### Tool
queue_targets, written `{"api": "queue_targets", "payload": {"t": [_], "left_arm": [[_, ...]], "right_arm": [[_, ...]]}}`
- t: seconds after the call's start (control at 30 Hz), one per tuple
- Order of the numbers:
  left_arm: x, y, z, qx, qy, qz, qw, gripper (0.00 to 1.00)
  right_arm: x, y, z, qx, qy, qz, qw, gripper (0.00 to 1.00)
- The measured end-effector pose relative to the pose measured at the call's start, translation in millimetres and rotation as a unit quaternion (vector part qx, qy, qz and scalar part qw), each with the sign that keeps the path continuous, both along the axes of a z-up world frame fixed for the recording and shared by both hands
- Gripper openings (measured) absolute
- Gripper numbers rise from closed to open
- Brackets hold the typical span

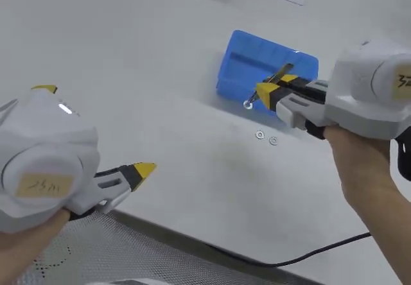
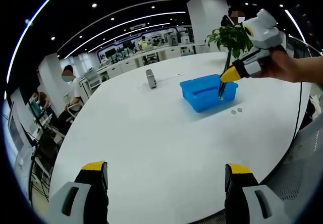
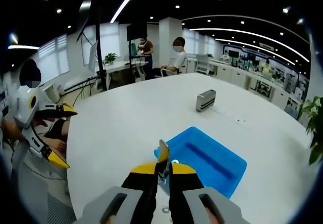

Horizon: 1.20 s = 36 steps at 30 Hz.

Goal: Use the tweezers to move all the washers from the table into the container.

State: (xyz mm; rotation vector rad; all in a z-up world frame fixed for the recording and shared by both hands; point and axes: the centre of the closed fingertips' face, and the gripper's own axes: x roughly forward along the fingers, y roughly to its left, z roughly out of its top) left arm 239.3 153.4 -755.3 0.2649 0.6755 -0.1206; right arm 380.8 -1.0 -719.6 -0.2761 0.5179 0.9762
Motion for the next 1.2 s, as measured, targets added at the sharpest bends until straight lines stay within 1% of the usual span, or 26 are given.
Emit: {"api": "queue_targets", "payload": {"t": [0.03, 0.1, 0.27, 0.37, 0.43, 0.5, 0.67, 0.73, 0.9, 0.93, 1.03, 1.13, 1.2], "left_arm": [[-0.2, 0.0, 0.0, 0.001, 0.001, 0.000, 1.0000, 0.99], [-0.1, -0.1, 0.3, 0.001, 0.001, 0.000, 1.0000, 0.99], [-0.4, -0.4, 1.1, 0.001, 0.001, 0.000, 1.0000, 0.99], [-0.7, -0.7, 1.4, 0.001, 0.002, 0.000, 1.0000, 0.99], [-0.9, -0.8, 1.5, 0.001, 0.002, -0.001, 1.0000, 0.99], [-1.0, -0.9, 1.6, 0.001, 0.002, -0.001, 1.0000, 0.99], [-1.3, -0.1, 0.2, 0.002, 0.004, -0.001, 1.0000, 0.99], [-1.3, 0.2, -0.3, 0.002, 0.004, -0.001, 1.0000, 0.99], [-1.2, -0.2, -1.3, 0.002, 0.005, -0.002, 1.0000, 0.99], [-1.5, 0.1, -2.0, 0.004, 0.007, -0.003, 1.0000, 0.99], [-1.4, -1.1, -2.4, 0.002, 0.008, -0.004, 1.0000, 0.99], [-1.6, -1.0, -3.3, 0.003, 0.010, -0.004, 0.9999, 0.99], [-1.0, -1.2, -2.6, 0.003, 0.007, -0.004, 1.0000, 0.99]], "right_arm": [[5.1, -0.3, 3.9, 0.004, -0.006, -0.004, 1.0000, 0.04], [12.3, -0.4, 7.0, 0.006, -0.011, -0.007, 0.9999, 0.04], [26.3, -1.7, 9.5, 0.011, -0.019, -0.021, 0.9995, 0.04], [35.7, -1.9, 5.4, 0.010, -0.020, -0.031, 0.9993, 0.04], [39.6, -1.3, 1.2, 0.012, -0.014, -0.036, 0.9992, 0.04], [43.1, -0.2, -9.3, 0.006, -0.008, -0.039, 0.9992, 0.04], [42.9, -2.8, -34.3, -0.017, 0.009, -0.040, 0.9990, 0.04], [41.1, -3.7, -40.5, -0.018, 0.017, -0.041, 0.9989, 0.04], [37.7, -2.8, -48.9, -0.025, 0.022, -0.038, 0.9987, 0.04], [37.8, -3.2, -50.9, -0.028, 0.023, -0.038, 0.9986, 0.04], [38.1, -5.9, -54.4, -0.038, 0.017, -0.038, 0.9984, 0.04], [39.8, -5.4, -53.2, -0.031, 0.020, -0.041, 0.9985, 0.04], [39.4, -5.7, -53.3, -0.029, 0.022, -0.041, 0.9985, 0.04]]}}
